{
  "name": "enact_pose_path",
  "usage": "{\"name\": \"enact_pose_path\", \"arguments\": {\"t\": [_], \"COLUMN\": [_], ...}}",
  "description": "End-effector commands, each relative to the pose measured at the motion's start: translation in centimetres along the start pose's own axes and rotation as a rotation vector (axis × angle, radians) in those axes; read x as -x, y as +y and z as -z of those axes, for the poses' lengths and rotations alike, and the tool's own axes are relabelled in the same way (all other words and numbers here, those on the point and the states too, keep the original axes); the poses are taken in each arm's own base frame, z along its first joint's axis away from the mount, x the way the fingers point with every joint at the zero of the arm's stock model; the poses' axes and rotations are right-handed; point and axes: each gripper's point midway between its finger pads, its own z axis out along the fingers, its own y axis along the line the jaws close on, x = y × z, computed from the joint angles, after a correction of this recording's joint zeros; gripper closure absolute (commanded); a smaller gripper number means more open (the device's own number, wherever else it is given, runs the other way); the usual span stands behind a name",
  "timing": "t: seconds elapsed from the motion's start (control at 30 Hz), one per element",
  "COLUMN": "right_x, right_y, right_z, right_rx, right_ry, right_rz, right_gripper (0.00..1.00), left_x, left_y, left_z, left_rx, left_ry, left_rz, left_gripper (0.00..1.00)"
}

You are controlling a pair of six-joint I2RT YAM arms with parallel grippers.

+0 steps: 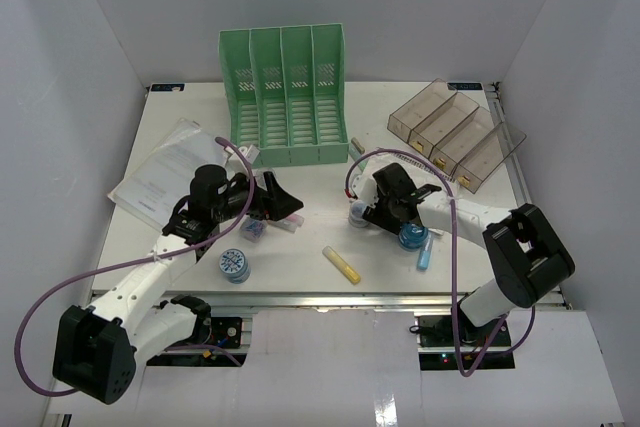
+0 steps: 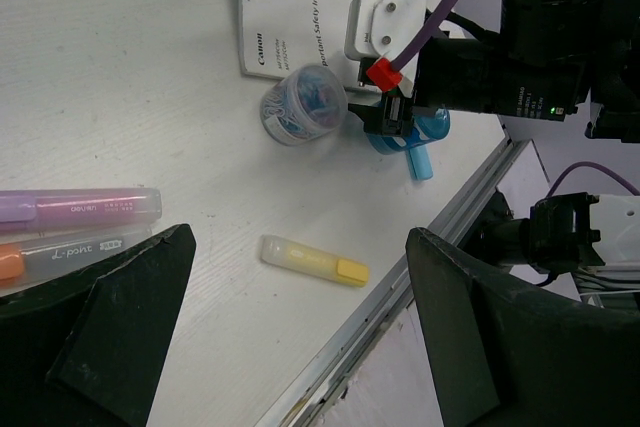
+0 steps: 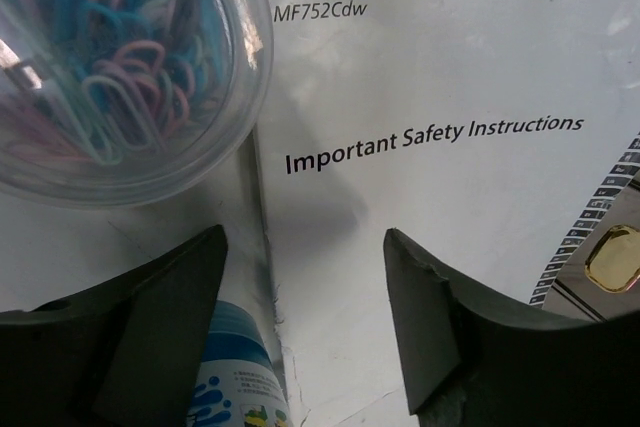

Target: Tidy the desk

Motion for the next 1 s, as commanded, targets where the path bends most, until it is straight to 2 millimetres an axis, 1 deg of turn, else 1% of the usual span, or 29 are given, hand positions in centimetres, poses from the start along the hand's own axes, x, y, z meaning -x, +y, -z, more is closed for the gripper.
{"name": "enact_pose_path", "arguments": {"t": [0.0, 0.07, 0.17, 0.23, 0.33, 0.5, 0.6, 0.7, 0.83, 0.9, 0.97], "right_x": [0.3, 0.2, 0.1, 0.2, 0.2, 0.7, 1.4, 2.1, 3.1, 3.5, 4.0], "right_y": [-0.3, -0.2, -0.4, -0.3, -0.2, 0.0, -0.2, -0.8, -1.0, -1.3, -1.4], "right_z": [-0.8, -1.0, -1.3, -1.3, -1.2, -0.4, 0.5, 1.8, 3.4, 4.3, 5.0], "right_rx": [-0.031, -0.032, -0.042, -0.041, -0.039, -0.024, -0.006, -0.002, 0.028, 0.031, 0.041], "right_ry": [-0.016, -0.009, -0.007, -0.009, -0.014, -0.057, -0.102, -0.159, -0.241, -0.281, -0.317], "right_rz": [-0.002, -0.003, -0.013, -0.017, -0.020, -0.045, -0.072, -0.105, -0.138, -0.155, -0.161], "right_gripper": [0.34, 0.39, 0.52, 0.57, 0.60, 0.70, 0.77, 0.81, 0.84, 0.85, 0.86], "left_x": [-0.3, -0.5, -0.5, -0.5, -0.6, 0.1, 0.2, 0.6, 1.2, 1.7, 1.9], "left_y": [-0.2, -0.2, 0.0, 0.1, 0.0, -0.7, -0.5, -0.4, -0.7, -1.3, -1.1], "left_z": [0.4, 0.5, 0.5, 0.5, 0.5, -0.1, -1.0, -2.1, -3.8, -4.9, -6.2], "left_rx": [0.000, -0.001, 0.011, 0.019, 0.014, -0.035, -0.033, -0.028, -0.032, -0.034, -0.010], "left_ry": [-0.012, -0.013, -0.021, -0.029, -0.037, -0.066, -0.054, -0.043, -0.034, -0.029, -0.023], "left_rz": [0.013, 0.025, 0.048, 0.070, 0.108, 0.162, 0.249, 0.316, 0.367, 0.394, 0.441], "left_gripper": [0.02, 0.02, 0.02, 0.02, 0.02, 0.02, 0.02, 0.02, 0.02, 0.02, 0.02]}}
